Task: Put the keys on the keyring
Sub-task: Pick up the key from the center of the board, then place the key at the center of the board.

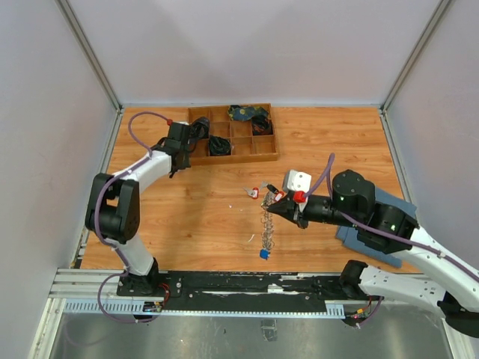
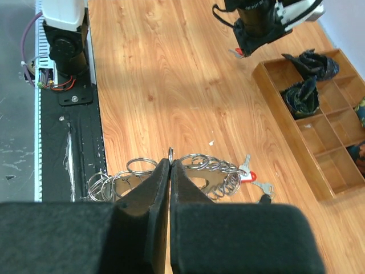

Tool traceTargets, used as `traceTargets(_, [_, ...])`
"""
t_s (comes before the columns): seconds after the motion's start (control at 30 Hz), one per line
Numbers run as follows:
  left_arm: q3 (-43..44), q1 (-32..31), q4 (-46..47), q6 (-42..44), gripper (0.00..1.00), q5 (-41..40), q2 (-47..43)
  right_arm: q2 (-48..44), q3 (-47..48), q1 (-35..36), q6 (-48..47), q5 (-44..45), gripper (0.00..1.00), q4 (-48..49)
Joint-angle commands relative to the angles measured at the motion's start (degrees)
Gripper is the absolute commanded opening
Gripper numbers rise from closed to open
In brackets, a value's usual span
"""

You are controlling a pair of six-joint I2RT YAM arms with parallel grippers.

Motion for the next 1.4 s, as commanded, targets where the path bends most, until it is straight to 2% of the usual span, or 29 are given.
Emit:
traceTargets(0.0, [1.0, -6.5, -1.2, -0.1, 0.01, 6.1, -8.7, 4.4, 8.7, -0.8, 2.8, 3.9, 0.00, -7.8])
traceTargets(0.17, [-0.6, -13.8, 1.5, 2.2, 0.01, 15.4, -19.4, 6.0, 10.1, -7.6, 2.3, -2.9, 0.00, -9.8])
traceTargets(0.33, [-1.9, -18.1, 4.4, 4.1, 0.01, 34.6, -28.3, 6.6, 10.3, -16.7, 3.3, -10.6, 0.00, -10.4])
traceTargets(0.37, [-1.5, -18.1, 3.0, 4.0, 0.01, 35.5, -28.5, 6.3, 10.3, -17.6, 3.5, -10.4, 0.00, -10.2])
traceTargets(0.57, [-0.9, -19.2, -9.1, 2.6, 0.01, 30.7, -22.9, 4.5, 9.9, -18.6, 3.8, -5.9, 0.00, -11.4])
traceTargets(0.7, [-4.8, -28.1, -11.9, -0.6, 0.00, 18.1, -21.0, 3.6, 9.1, -18.7, 4.2, -3.8, 0.00, -12.7])
traceTargets(1.0, [-12.6, -39.7, -9.0, -9.3, 0.00, 2.3, -14.3, 0.9, 7.6, -18.7, 6.3, 2.5, 0.00, -12.3])
traceTargets(1.37, [-14.0, -44.9, -3.1, -11.1, 0.00, -0.2, -5.3, -0.7, 6.9, -18.6, 7.4, 3.4, 0.00, -12.2])
